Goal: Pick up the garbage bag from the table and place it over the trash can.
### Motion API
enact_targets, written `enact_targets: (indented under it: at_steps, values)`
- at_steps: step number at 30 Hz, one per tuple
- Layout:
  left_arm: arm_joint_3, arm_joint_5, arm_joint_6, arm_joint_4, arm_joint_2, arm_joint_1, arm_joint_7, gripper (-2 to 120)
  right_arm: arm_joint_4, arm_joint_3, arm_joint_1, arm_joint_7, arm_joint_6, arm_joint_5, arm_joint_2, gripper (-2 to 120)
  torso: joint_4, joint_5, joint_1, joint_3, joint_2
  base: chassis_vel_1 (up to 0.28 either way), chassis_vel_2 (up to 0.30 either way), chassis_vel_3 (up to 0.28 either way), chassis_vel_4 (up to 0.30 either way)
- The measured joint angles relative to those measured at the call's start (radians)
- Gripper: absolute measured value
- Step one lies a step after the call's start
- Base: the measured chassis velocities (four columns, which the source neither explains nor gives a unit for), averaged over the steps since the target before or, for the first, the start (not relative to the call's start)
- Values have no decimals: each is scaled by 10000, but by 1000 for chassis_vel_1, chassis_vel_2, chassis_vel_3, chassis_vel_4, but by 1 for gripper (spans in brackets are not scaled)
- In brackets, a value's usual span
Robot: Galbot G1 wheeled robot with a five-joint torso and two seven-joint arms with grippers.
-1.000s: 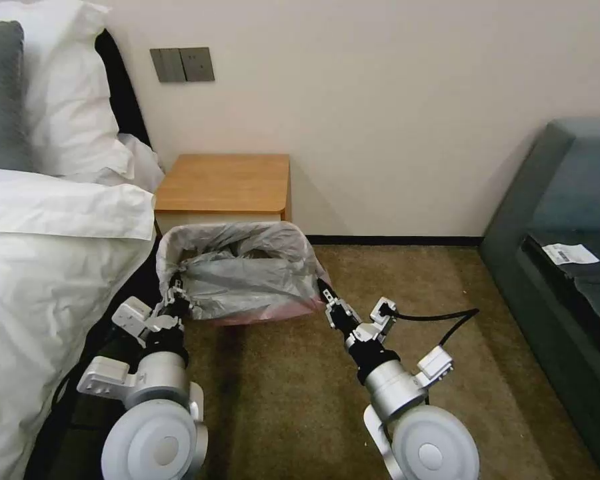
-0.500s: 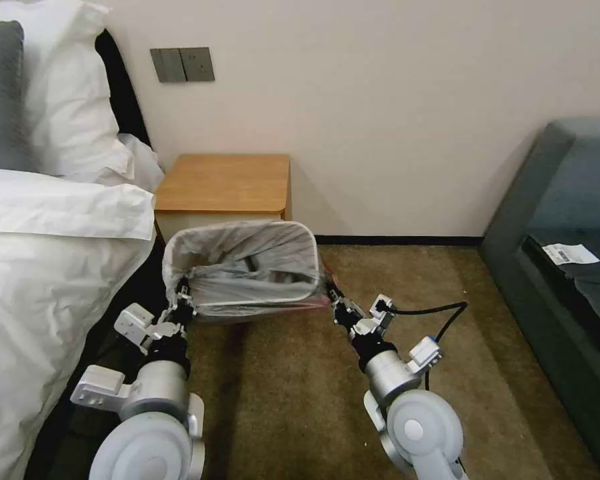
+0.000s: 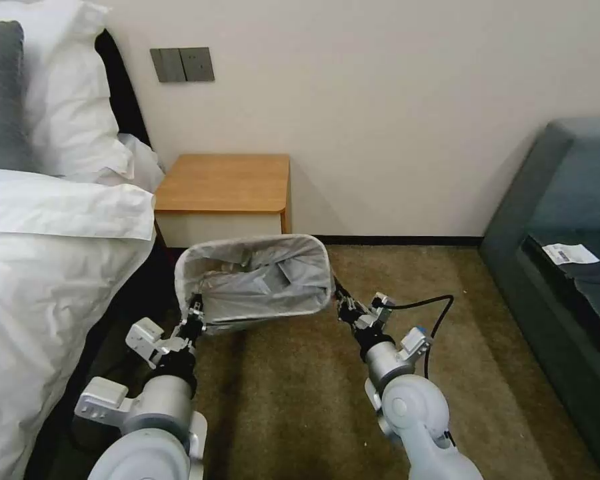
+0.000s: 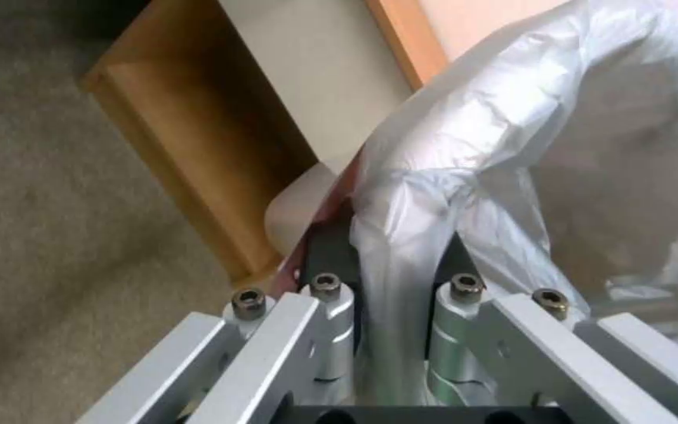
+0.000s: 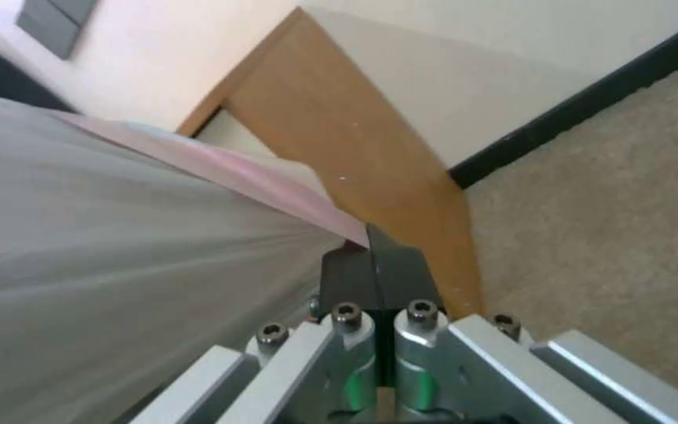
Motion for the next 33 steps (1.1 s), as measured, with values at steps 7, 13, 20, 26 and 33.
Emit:
enact_targets:
  at_steps: [7, 13, 20, 26, 33]
  values:
    - [6, -92, 58, 0, 0, -11, -51, 9, -735, 44, 392, -3, 158, -328, -94, 0, 0, 0, 0, 0, 0, 0, 0, 0, 0]
    - [-3, -95, 59, 0, 0, -35, -97, 9, -1018, 41, 637, 6, 167, -482, -117, 0, 0, 0, 0, 0, 0, 0, 0, 0, 0]
    - [-135, 4, 71, 0, 99, -88, -115, 9, -1201, -10, 777, 52, 213, -750, -96, 0, 1, 0, 0, 0, 0, 0, 0, 0, 0]
    - [-344, 351, 69, -1, 256, -672, -61, 9, -363, -35, 127, -124, 218, -1313, -385, 22, 1, 0, 1, 0, 0, 0, 0, 0, 0]
    - [-452, 552, 27, 722, 488, -1316, -80, 7, 688, 383, -946, -460, 381, -1837, -749, 46, 0, -1, 1, 0, 0, 0, 0, 0, 0]
